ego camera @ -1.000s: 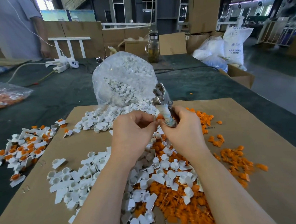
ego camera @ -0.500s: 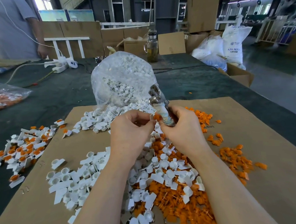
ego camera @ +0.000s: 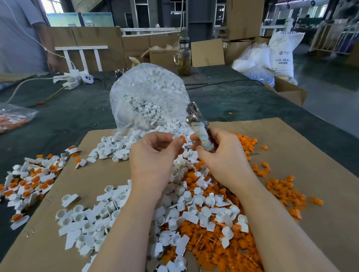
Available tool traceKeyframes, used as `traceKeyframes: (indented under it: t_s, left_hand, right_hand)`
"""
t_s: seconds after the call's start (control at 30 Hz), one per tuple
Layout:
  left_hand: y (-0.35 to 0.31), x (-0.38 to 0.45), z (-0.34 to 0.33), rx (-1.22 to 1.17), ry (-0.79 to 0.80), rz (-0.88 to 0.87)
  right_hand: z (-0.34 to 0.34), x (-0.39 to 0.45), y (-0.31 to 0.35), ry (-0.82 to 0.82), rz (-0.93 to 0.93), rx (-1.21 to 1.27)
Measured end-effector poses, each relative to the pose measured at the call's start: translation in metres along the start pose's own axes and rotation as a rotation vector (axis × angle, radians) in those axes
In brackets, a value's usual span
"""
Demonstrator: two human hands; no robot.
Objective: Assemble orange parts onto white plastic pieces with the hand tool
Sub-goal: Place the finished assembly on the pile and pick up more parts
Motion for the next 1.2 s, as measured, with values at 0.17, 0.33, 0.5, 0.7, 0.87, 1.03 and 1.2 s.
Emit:
traceKeyframes:
  t_s: [0.17,0.33,0.5,0.7,0.87,1.03,1.2]
  left_hand:
    - [0.000,0.003,0.003,-0.156,-0.008,0.021]
    - [-0.002,0.006,0.007,-0.270,-0.001,-0.022]
    - [-0.003,0.007,0.009,-0.257,-0.004,-0.030]
    - [-0.005,0.000,0.000,-0.015,-0.010,-0.071]
    - [-0.005,-0.003,-0.003,0.058,0.003,-0.107]
    - [-0.007,-0.003,-0.004,0.108,-0.005,-0.134]
    - [-0.009,-0.004,-0.004,0.107,-0.006,-0.154]
  right_hand:
    - [-0.002,-0.003,-0.001,0.133,-0.020,0.014]
    - [-0.009,-0.005,-0.002,0.256,-0.030,-0.021]
    - [-0.012,-0.006,-0.002,0.282,-0.022,-0.025]
    - [-0.005,-0.003,0.008,0.030,0.046,0.057]
    - [-0.003,-0.003,0.009,-0.040,0.045,0.037]
    - [-0.005,-0.002,0.006,-0.030,0.015,0.025]
    - [-0.005,-0.002,0.007,-0.020,-0.001,0.057]
Point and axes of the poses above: each hand's wrist, its own x-axis towards the middle knuckle, its own z-axis out of the back of the hand, y = z × x, the point moved 7 cm from there along x, towards the middle knuckle, and after that the axes turned 4 degrees about -y, right-handed, at the moved point
